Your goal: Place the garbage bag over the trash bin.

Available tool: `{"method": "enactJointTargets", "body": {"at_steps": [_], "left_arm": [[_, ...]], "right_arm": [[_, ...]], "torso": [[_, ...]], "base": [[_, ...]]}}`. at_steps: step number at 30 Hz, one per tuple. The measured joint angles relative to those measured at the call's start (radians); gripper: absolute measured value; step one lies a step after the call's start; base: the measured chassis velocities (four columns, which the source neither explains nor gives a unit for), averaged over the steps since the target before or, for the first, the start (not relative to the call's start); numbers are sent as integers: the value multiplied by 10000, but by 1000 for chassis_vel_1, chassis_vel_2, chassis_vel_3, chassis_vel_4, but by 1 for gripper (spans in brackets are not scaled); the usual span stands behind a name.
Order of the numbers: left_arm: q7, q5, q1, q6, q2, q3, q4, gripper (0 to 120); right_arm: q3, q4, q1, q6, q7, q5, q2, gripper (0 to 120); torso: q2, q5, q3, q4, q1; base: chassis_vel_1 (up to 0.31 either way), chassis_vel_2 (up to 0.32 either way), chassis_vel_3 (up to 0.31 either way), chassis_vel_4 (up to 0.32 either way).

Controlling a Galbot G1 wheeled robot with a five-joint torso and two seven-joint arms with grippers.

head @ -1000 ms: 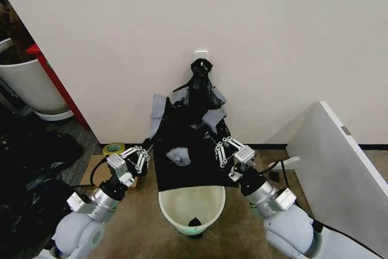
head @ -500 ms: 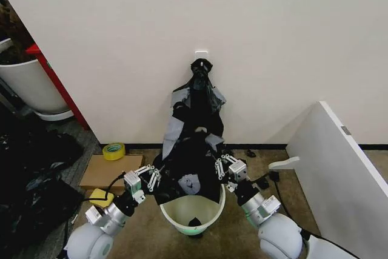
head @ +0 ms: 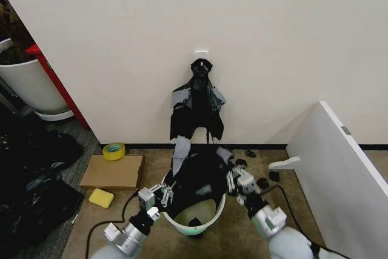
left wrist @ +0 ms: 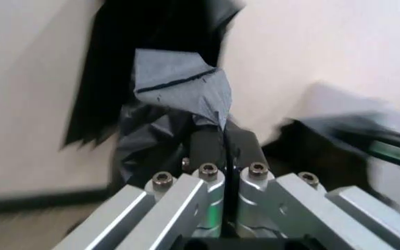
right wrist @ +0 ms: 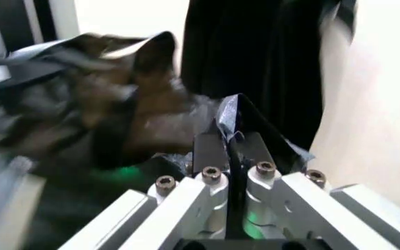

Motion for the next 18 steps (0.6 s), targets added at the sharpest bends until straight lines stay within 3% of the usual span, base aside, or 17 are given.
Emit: {"method": "enactJointTargets", "body": {"at_steps": [4, 10, 14, 18], "left_arm": [[-1813, 198, 628, 1072, 216, 216, -662, 0], [-3410, 492, 1322, 2043, 291, 673, -1315, 0], [-3707, 971, 1521, 2184, 304, 736, -1417, 0], [-3930, 3285, 2191, 1984, 528, 47, -1444, 0]], "right_arm": [[-120, 765, -602, -1218, 898, 1083, -294, 0], [-160, 1324, -1014, -2126, 1634, 1791, -369, 0], [-189, 1541, -1292, -2363, 1807, 1765, -417, 0], [-171, 2302, -2031, -3082, 2290, 1649, -598, 0]], "torso": [[0, 1, 0, 2, 0], [0, -1, 0, 3, 0], [0, 0, 0, 3, 0], [1, -3, 0, 2, 0]], "base": [[0, 0, 0, 0], [0, 0, 0, 0], [0, 0, 0, 0], [0, 0, 0, 0]]}}
